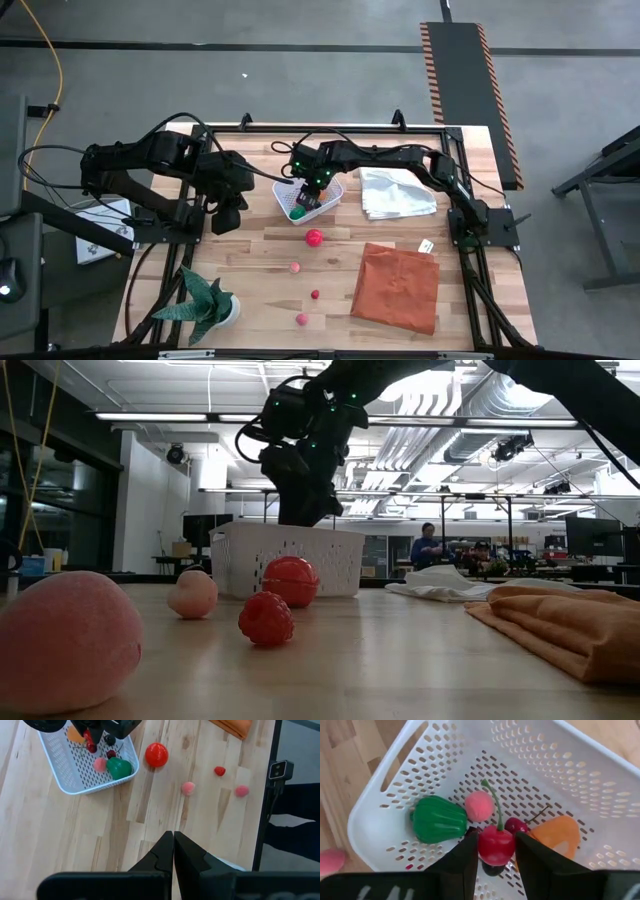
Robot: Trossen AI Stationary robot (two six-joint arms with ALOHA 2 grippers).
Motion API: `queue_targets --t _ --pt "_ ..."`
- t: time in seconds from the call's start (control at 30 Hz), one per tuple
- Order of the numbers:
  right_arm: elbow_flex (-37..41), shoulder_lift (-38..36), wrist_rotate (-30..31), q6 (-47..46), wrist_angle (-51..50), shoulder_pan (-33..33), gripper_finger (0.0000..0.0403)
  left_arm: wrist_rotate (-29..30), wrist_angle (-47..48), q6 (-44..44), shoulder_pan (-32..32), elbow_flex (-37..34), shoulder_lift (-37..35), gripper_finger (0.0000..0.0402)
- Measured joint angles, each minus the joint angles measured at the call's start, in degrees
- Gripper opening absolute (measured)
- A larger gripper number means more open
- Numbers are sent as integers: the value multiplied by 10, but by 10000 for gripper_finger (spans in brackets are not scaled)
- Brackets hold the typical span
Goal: Pick and placing Produce into tupperware
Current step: Put the red cherry in the basket, then put the top apricot in the basket
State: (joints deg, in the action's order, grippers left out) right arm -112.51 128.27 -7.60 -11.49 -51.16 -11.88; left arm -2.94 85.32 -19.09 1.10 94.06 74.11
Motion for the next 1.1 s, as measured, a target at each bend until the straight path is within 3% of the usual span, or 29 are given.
queue_targets --t 0.3,0.63,1.1 --pt "0 0 -15 -3 0 0 162 0 0 0 0 0 0 3" --pt "-8 0 0 25 -11 0 167 0 0 0 0 0 0 3" --pt "-225 -14 38 114 -202 -2 167 0 1 11 0 0 0 3"
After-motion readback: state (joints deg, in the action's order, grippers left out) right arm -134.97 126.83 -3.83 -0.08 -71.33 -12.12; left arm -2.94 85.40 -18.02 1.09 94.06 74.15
